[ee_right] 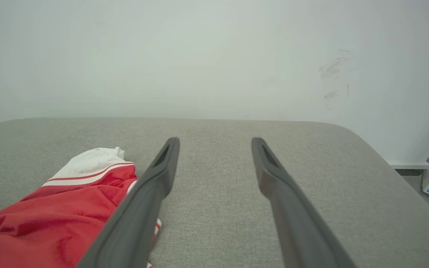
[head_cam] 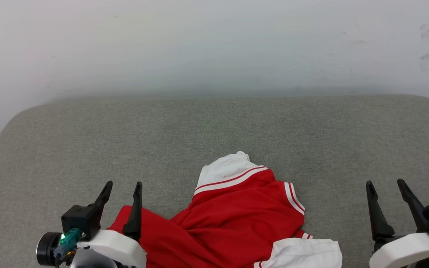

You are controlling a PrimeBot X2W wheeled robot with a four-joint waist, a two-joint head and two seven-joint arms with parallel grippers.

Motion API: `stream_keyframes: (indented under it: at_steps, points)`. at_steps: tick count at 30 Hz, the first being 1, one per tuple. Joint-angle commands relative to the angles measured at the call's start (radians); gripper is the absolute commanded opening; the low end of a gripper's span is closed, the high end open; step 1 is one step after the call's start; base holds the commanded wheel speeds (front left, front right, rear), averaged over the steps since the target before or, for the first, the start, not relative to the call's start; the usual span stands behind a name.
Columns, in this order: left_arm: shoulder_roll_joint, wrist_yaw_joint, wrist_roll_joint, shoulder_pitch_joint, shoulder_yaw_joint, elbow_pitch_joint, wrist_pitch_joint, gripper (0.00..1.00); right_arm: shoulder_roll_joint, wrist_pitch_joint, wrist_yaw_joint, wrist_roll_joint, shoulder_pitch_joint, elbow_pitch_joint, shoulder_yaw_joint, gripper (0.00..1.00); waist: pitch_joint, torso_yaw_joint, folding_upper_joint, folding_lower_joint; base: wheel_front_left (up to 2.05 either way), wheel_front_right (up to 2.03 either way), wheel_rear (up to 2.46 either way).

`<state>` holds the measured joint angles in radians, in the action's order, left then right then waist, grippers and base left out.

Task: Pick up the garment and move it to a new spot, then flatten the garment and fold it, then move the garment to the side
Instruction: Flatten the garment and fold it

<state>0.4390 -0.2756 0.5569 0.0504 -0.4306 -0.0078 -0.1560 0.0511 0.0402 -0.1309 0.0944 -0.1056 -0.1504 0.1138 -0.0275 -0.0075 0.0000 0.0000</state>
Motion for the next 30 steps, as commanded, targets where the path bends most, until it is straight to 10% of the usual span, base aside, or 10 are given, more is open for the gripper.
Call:
stream_keyframes:
  at_steps: [1, 17, 29, 30]
  points:
    - [-0.005, -0.001, -0.012, 0.017, -0.004, -0.008, -0.016, 1.0, -0.001, 0.012, 0.0, -0.003, -0.016, -0.005, 0.0, 1.0, 0.002, -0.001, 0.0, 0.0, 0.0, 0.0, 0.0]
    - [-0.051, 0.008, -0.053, 0.102, -0.046, -0.038, -0.048, 1.0, 0.061, 0.546, 0.0, 0.082, -0.081, 0.059, -0.047, 1.0, 0.082, 0.044, 0.0, 0.0, 0.0, 0.0, 0.0]
    - [-0.062, 0.024, -0.049, 0.146, -0.054, -0.008, -0.06, 1.0, 0.059, 0.687, 0.0, 0.182, -0.005, 0.266, -0.098, 1.0, 0.163, 0.091, 0.0, 0.0, 0.0, 0.0, 0.0]
    - [-0.064, 0.024, -0.048, 0.147, -0.053, -0.005, -0.061, 1.0, 0.055, 0.708, 0.0, 0.196, -0.008, 0.286, -0.101, 0.74, 0.166, 0.093, 0.0, 0.0, 0.0, 0.0, 0.0]
